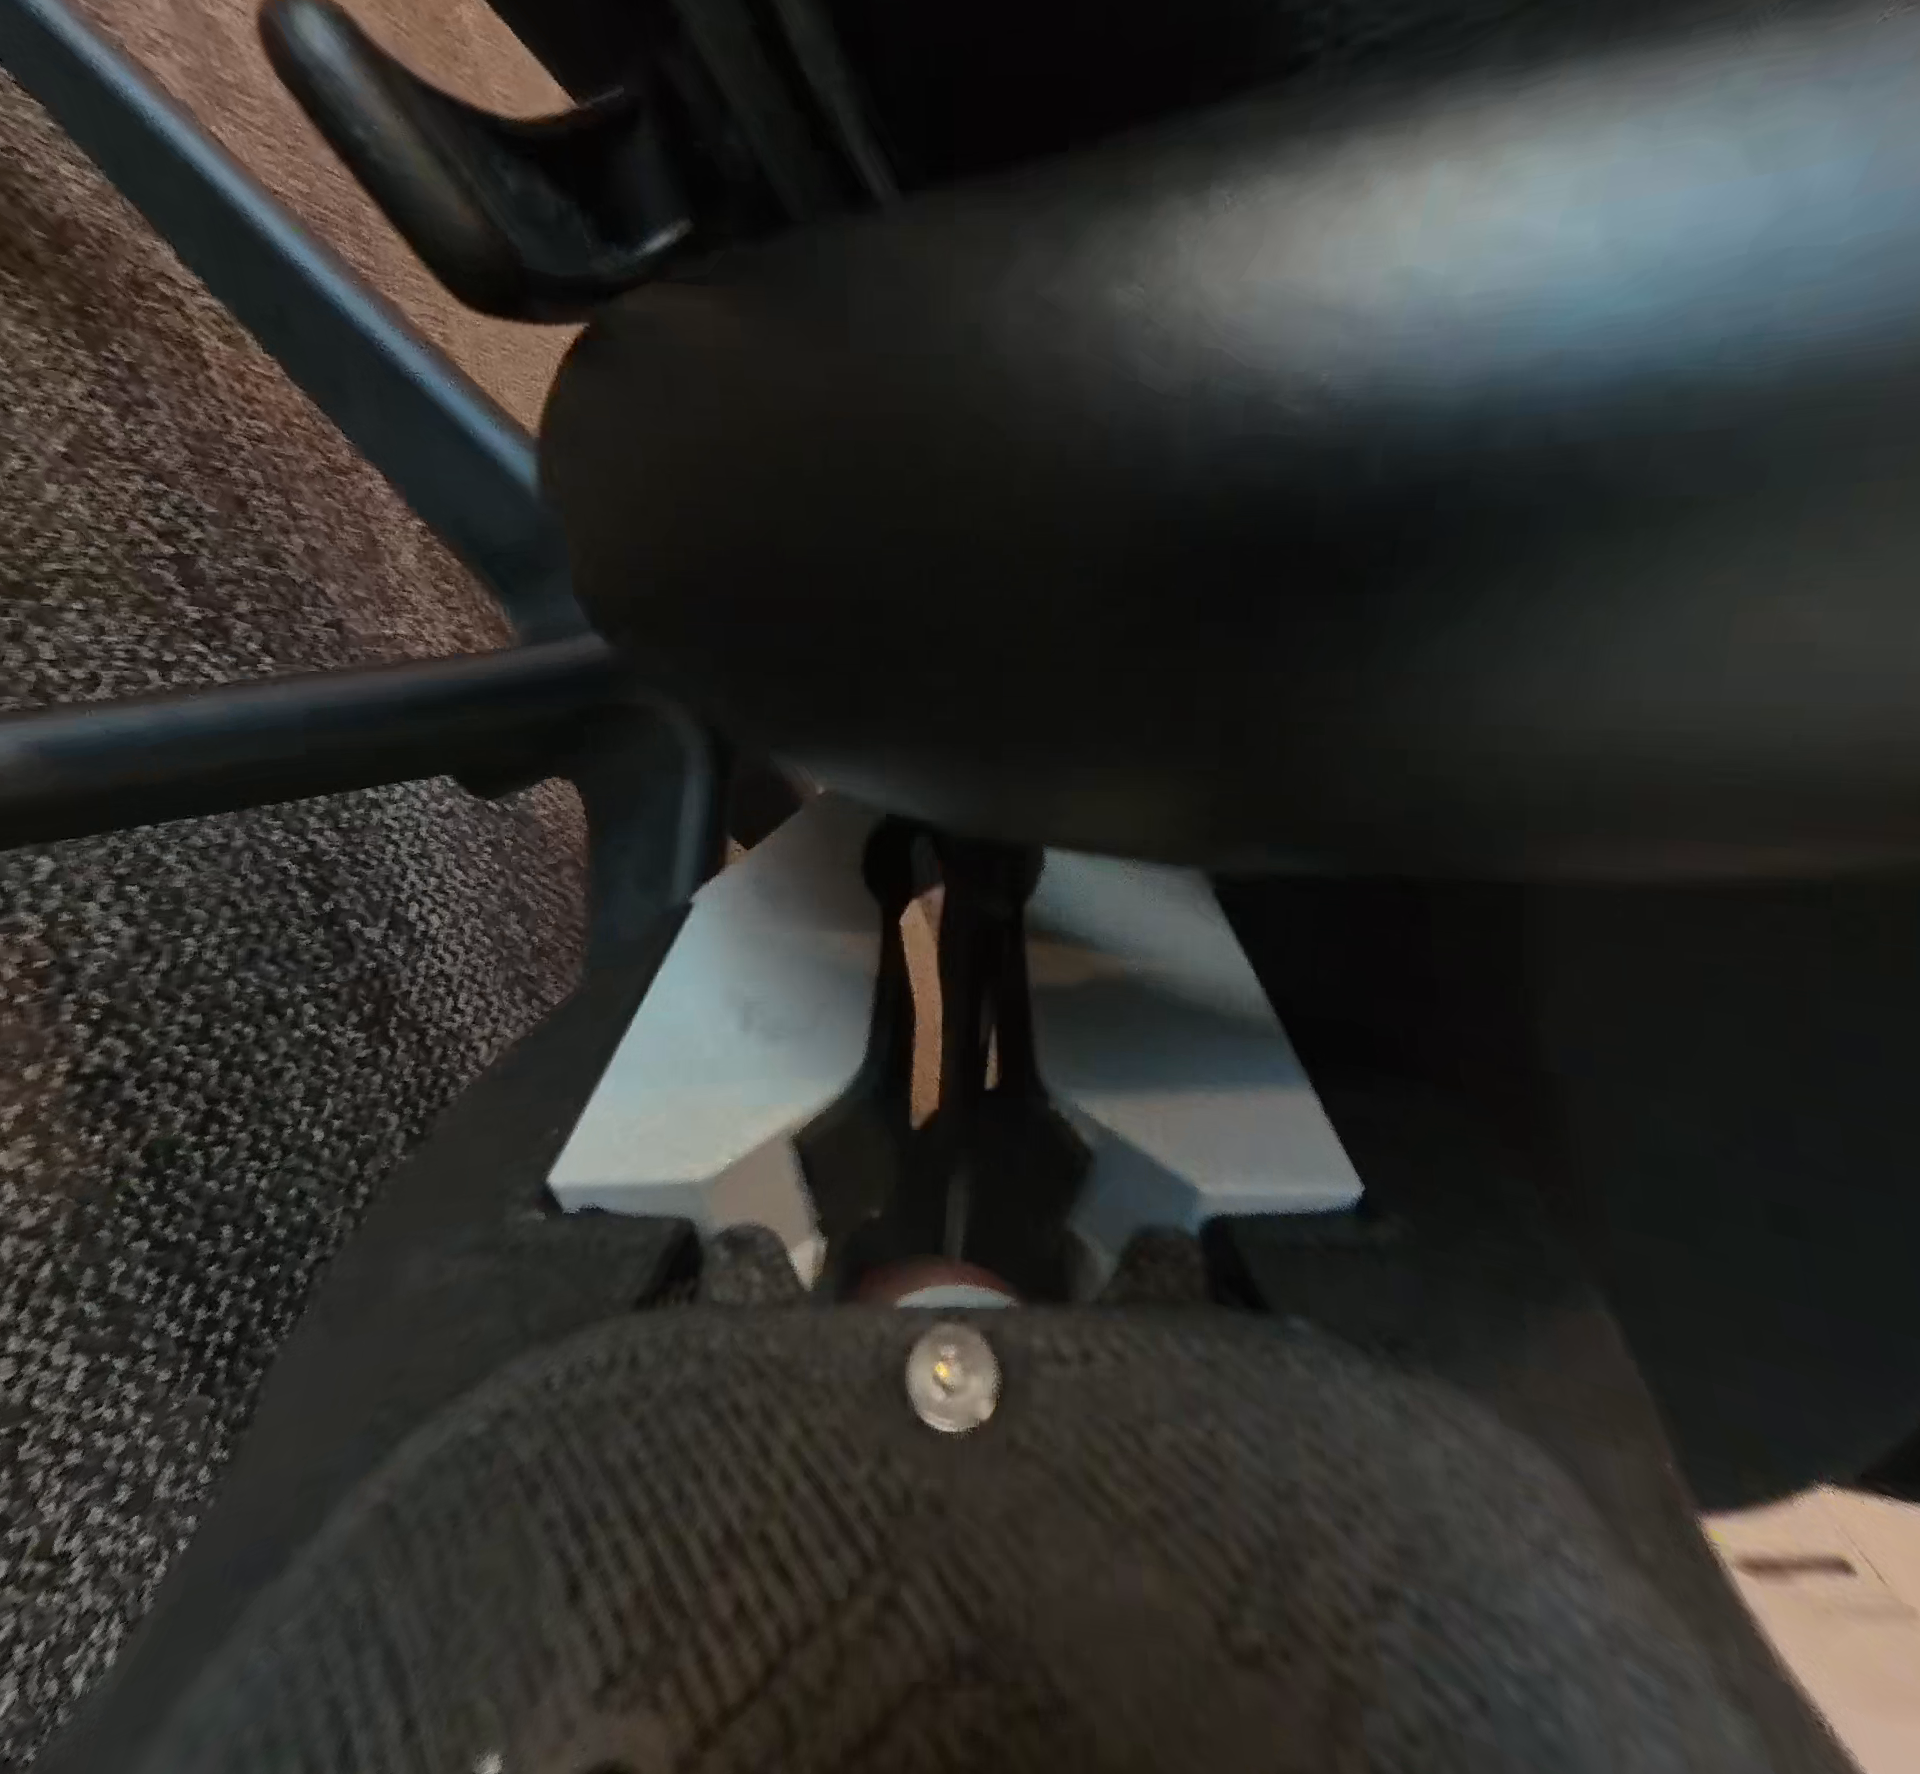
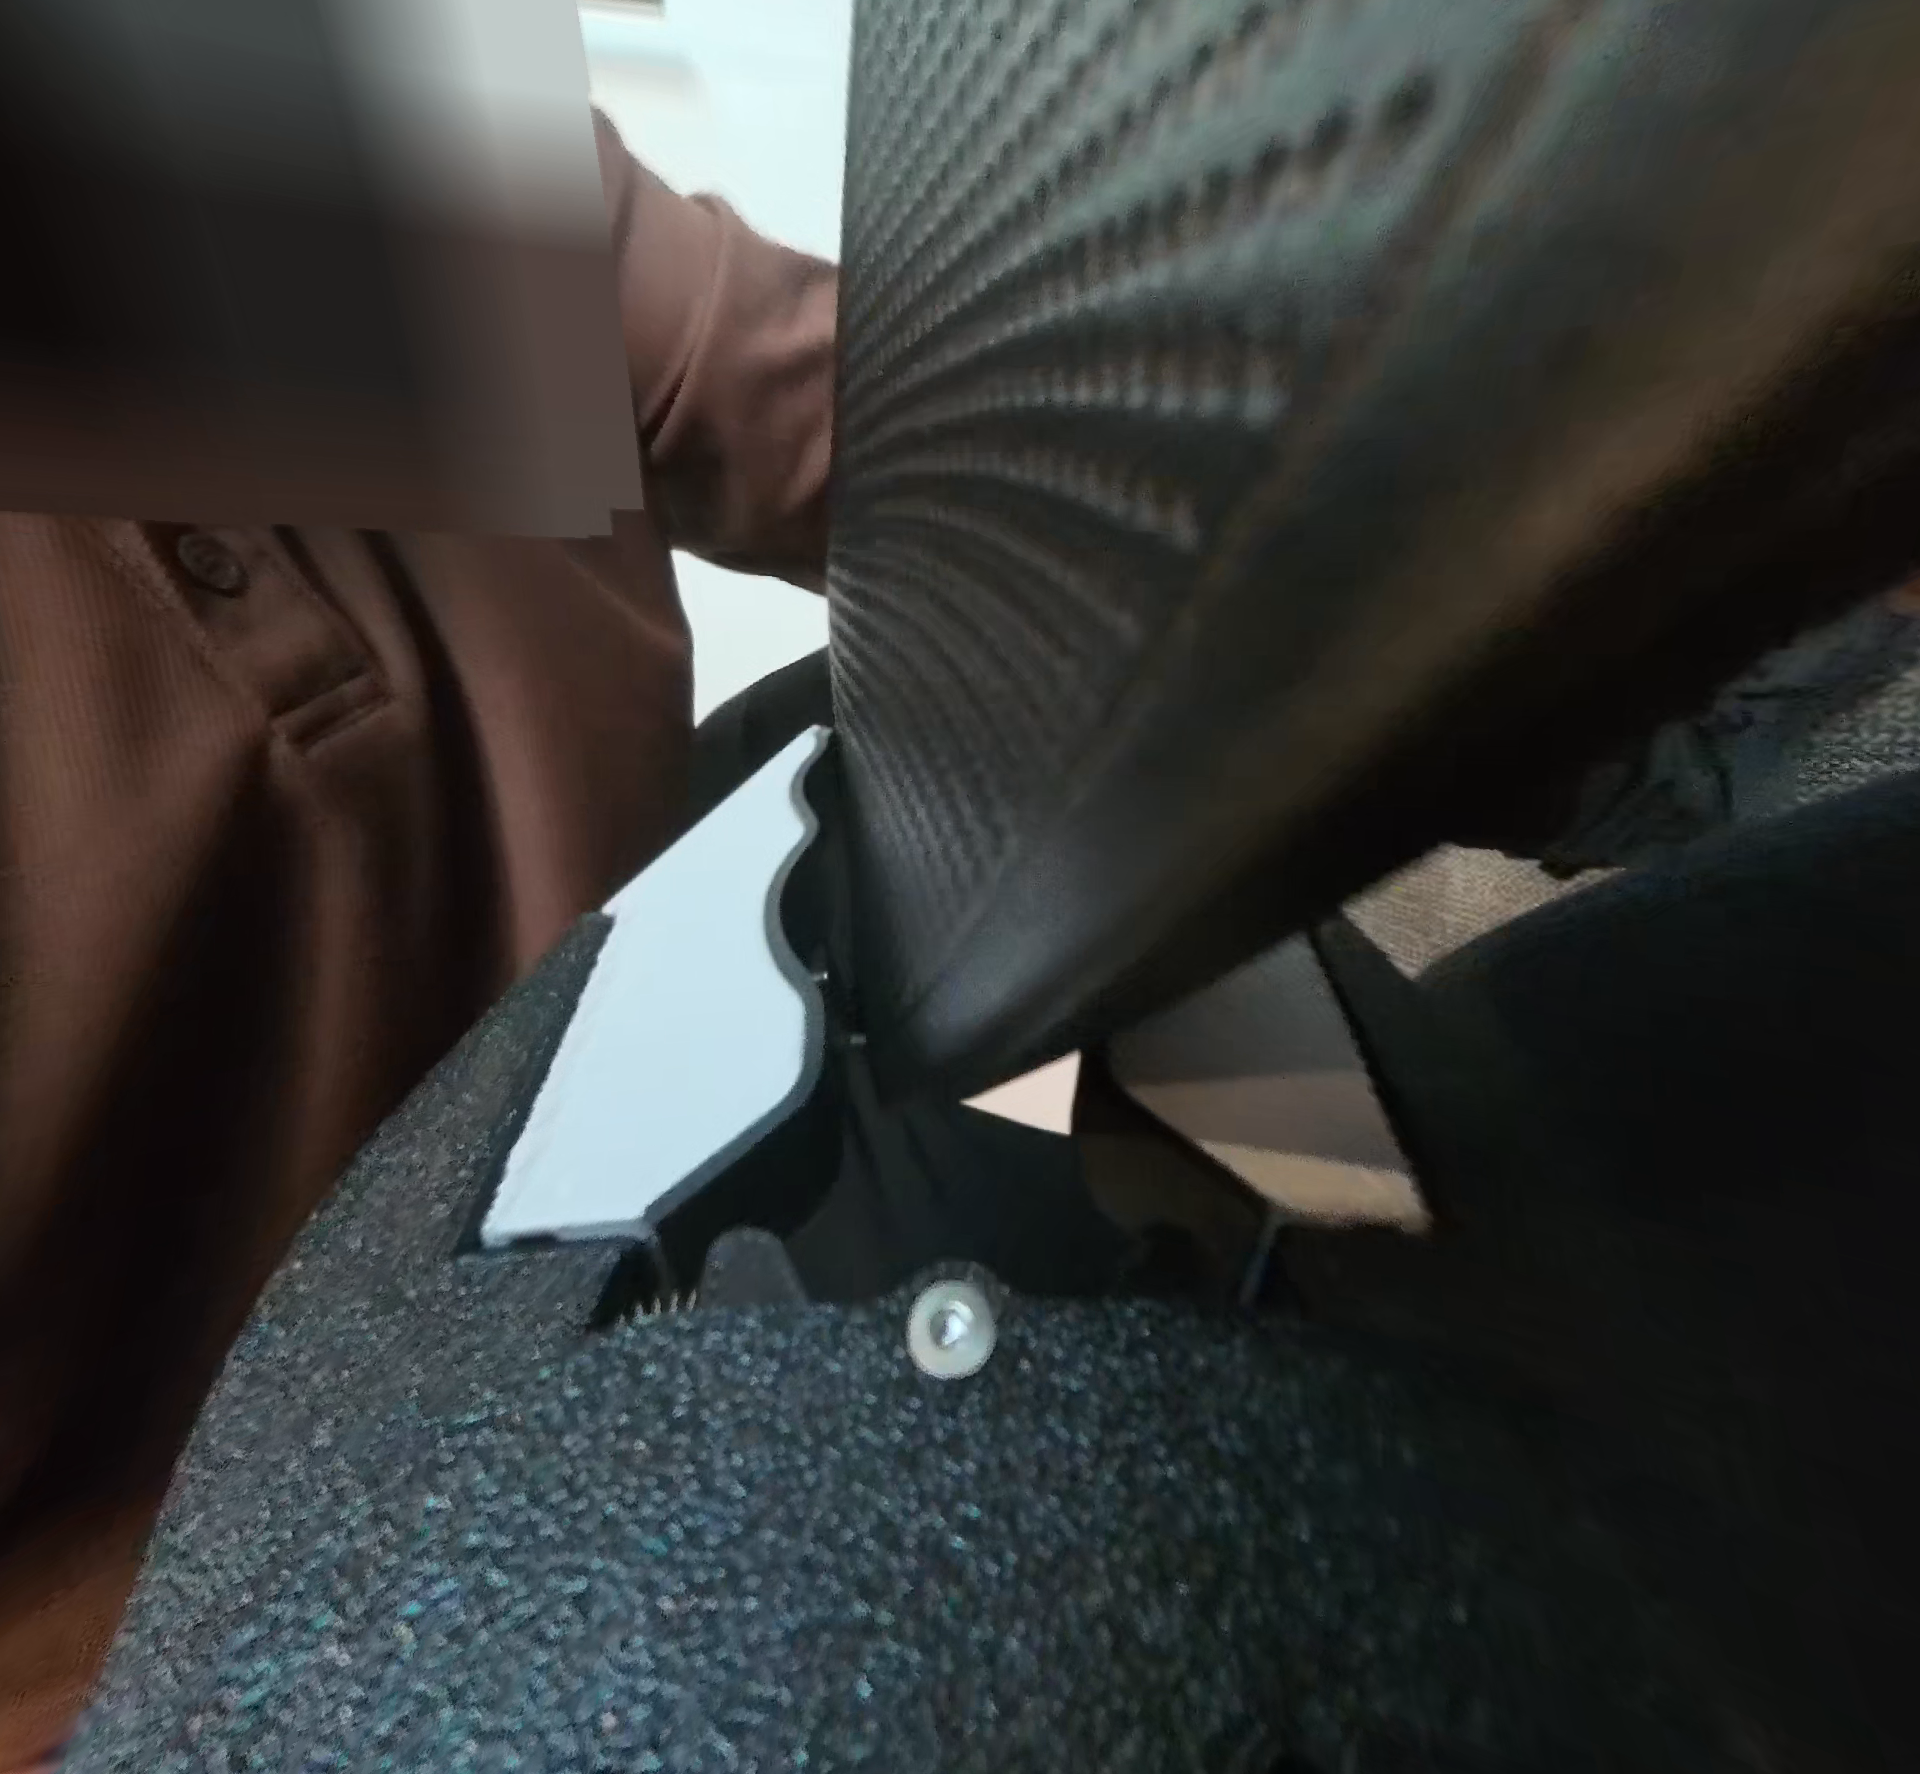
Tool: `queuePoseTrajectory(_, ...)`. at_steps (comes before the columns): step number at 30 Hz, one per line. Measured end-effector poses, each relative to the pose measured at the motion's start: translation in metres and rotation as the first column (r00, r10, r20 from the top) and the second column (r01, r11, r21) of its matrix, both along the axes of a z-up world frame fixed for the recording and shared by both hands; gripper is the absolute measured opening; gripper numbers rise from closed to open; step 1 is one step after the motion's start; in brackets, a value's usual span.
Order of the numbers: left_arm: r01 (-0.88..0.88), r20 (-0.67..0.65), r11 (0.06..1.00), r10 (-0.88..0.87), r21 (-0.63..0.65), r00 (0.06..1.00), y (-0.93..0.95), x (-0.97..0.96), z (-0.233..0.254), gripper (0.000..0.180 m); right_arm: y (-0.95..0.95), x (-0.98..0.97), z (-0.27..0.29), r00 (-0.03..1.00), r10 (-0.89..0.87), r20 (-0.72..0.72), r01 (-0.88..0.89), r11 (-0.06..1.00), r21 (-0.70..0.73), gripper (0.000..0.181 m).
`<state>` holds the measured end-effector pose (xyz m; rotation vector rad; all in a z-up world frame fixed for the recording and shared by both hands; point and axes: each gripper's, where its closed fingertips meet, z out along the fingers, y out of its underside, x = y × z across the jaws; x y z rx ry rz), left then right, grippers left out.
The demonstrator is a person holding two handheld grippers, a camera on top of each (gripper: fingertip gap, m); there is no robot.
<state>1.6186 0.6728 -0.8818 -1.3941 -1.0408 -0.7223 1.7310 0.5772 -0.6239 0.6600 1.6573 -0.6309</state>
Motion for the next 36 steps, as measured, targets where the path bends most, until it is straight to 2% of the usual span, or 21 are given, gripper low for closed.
queuePoseTrajectory(1,-0.029,0.007,0.999,0.029,-0.024,1.000,-0.001,-0.003,-0.004,0.009,-0.002,-0.002,-0.002,1.000,-0.014,0.006,0.013,1.000,0.010,0.044)
queuePoseTrajectory(3,-0.129,0.106,0.991,0.130,-0.020,0.986,0.000,-0.013,-0.026,0.010,-0.006,-0.004,-0.001,0.998,-0.039,0.050,0.040,0.999,-0.026,0.038)
queuePoseTrajectory(4,-0.154,0.159,0.988,0.154,-0.010,0.975,0.004,-0.015,-0.042,0.017,-0.006,-0.004,0.002,0.994,-0.050,0.101,0.056,0.997,-0.058,0.036)
queuePoseTrajectory(5,-0.161,0.172,0.985,0.148,0.064,0.974,0.005,-0.018,-0.044,0.014,-0.007,-0.004,0.001,0.994,-0.058,0.095,0.064,0.996,-0.062,0.036)
queuePoseTrajectory(7,-0.142,0.115,0.987,0.132,0.081,0.985,0.006,-0.020,-0.042,0.013,-0.006,-0.009,0.004,0.992,-0.069,0.107,0.076,0.995,-0.057,0.036)
queuePoseTrajectory(11,-0.149,0.128,0.984,0.137,0.092,0.982,0.002,-0.022,-0.026,0.008,-0.007,-0.014,0.006,0.990,-0.094,0.109,0.098,0.995,-0.026,0.035)
queuePoseTrajectory(16,-0.112,0.001,0.987,0.113,-0.113,0.994,-0.003,-0.018,0.005,0.007,-0.005,-0.013,0.006,0.991,-0.096,0.098,0.091,0.994,0.056,0.039)
queuePoseTrajectory(18,-0.123,0.039,0.987,0.127,-0.101,0.991,-0.003,-0.017,0.005,0.007,-0.005,-0.012,0.005,0.992,-0.088,0.089,0.083,0.995,0.063,0.039)
queuePoseTrajectory(23,-0.116,0.032,0.989,0.120,-0.093,0.992,-0.004,-0.025,0.001,0.006,-0.011,-0.020,0.004,0.986,-0.150,0.074,0.150,0.989,0.007,0.038)
queuePoseTrajectory(28,-0.227,0.173,0.974,0.224,-0.001,0.959,-0.002,-0.055,-0.023,0.006,-0.019,-0.043,0.005,0.974,-0.215,0.066,0.214,0.977,0.022,0.039)
queuePoseTrajectory(30,-0.233,0.157,0.972,0.230,0.002,0.960,-0.001,-0.064,-0.024,0.007,-0.022,-0.051,0.005,0.966,-0.248,0.074,0.248,0.969,0.013,0.037)
queuePoseTrajectory(32,-0.251,0.230,0.968,0.245,-0.003,0.942,0.003,-0.072,-0.035,0.012,-0.023,-0.057,0.006,0.958,-0.276,0.076,0.277,0.961,0.006,0.036)
queuePoseTrajectory(34,-0.281,0.332,0.955,0.236,0.095,0.913,0.007,-0.080,-0.042,0.011,-0.026,-0.062,0.006,0.948,-0.302,0.102,0.304,0.953,-0.005,0.034)
queuePoseTrajectory(36,-0.242,0.351,0.958,0.176,0.155,0.920,0.010,-0.084,-0.041,0.009,-0.029,-0.068,0.006,0.939,-0.325,0.110,0.330,0.944,-0.028,0.033)
